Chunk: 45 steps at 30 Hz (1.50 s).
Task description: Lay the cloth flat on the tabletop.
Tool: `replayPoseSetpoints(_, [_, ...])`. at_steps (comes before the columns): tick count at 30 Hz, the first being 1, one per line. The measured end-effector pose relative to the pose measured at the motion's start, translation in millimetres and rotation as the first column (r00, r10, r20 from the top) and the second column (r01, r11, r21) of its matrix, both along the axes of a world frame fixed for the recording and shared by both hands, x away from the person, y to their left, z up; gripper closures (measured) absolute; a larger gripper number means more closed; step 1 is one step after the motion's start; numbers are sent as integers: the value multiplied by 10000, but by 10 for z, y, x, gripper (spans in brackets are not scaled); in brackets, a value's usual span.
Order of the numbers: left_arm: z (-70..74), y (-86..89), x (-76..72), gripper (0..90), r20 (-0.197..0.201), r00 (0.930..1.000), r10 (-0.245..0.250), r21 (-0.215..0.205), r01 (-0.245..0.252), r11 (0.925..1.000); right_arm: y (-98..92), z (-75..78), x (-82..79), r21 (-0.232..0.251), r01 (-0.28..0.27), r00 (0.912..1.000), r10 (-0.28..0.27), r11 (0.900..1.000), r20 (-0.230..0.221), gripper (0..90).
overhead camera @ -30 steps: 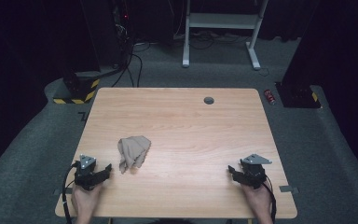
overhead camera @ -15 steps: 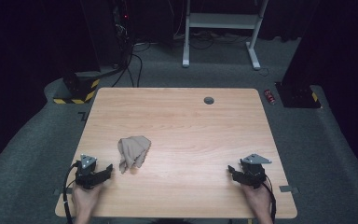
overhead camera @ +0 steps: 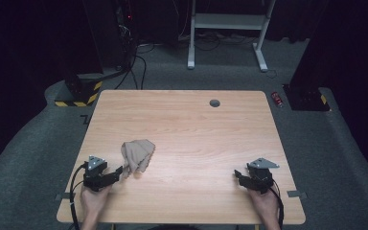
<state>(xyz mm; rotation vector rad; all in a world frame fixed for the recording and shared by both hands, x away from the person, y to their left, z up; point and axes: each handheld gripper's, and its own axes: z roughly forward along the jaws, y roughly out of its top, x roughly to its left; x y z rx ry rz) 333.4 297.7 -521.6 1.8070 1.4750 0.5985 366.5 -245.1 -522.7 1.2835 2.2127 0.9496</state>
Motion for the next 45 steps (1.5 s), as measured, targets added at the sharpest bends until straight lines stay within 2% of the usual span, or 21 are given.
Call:
replayPoseSetpoints(3, [36, -34, -3, 303, 89, 9999, -107, -143, 108, 9998, 0, 0, 1, -5, -17, 10000, 17, 10000, 6, 376])
replayPoseSetpoints(4, [68, -65, 3, 304, 171, 9996, -221, -323, 226, 9992, 0, 0, 1, -5, -19, 10000, 19, 10000, 7, 376])
replayPoseSetpoints(13, [192, -224, 42, 303, 379, 9968, -708, -625, 731, 9954, 0, 0, 1, -2, -20, 10000, 20, 10000, 5, 375])
replayPoseSetpoints(17, [245, -303, 67, 304, 484, 9945, -933, -604, 961, 9935, 0, 0, 1, -6, -21, 10000, 21, 10000, 5, 376])
replayPoseSetpoints(19, [294, -399, 102, 306, 547, 9915, -1184, -595, 1216, 9908, 0, 0, 1, -4, -21, 10000, 21, 10000, 6, 375])
replayPoseSetpoints(25, [306, -610, 222, 327, 345, 9852, -1681, -388, 1694, 9848, 0, 0, 1, 3, -22, 10000, 22, 10000, 0, 374])
replayPoseSetpoints(28, [273, -708, 288, 332, 163, 9837, -1788, -110, 1790, 9838, 0, 0, 1, -2, -31, 10000, 31, 10000, 3, 373])
replayPoseSetpoints(30, [260, -733, 311, 336, 84, 9837, -1795, -29, 1796, 9837, 0, 0, 1, -4, -31, 10000, 31, 10000, 4, 373])
replayPoseSetpoints(36, [159, -854, 465, 353, -480, 9862, -1584, 458, 1606, 9860, 0, 0, 1, -3, -32, 10000, 32, 10000, 2, 373])
replayPoseSetpoints(41, [97, -903, 521, 399, -589, 9875, -1462, 798, 1506, 9854, 0, 0, 1, -3, -31, 10000, 31, 10000, 2, 373])
replayPoseSetpoints(42, [76, -914, 536, 418, -638, 9888, -1347, 972, 1405, 9853, 0, 0, 1, -2, -32, 10000, 32, 10000, 2, 373])
replayPoseSetpoints(45, [69, -922, 539, 458, -633, 9895, -1300, 1065, 1362, 9849, 0, 0, 1, -4, -33, 10000, 33, 10000, 4, 373])
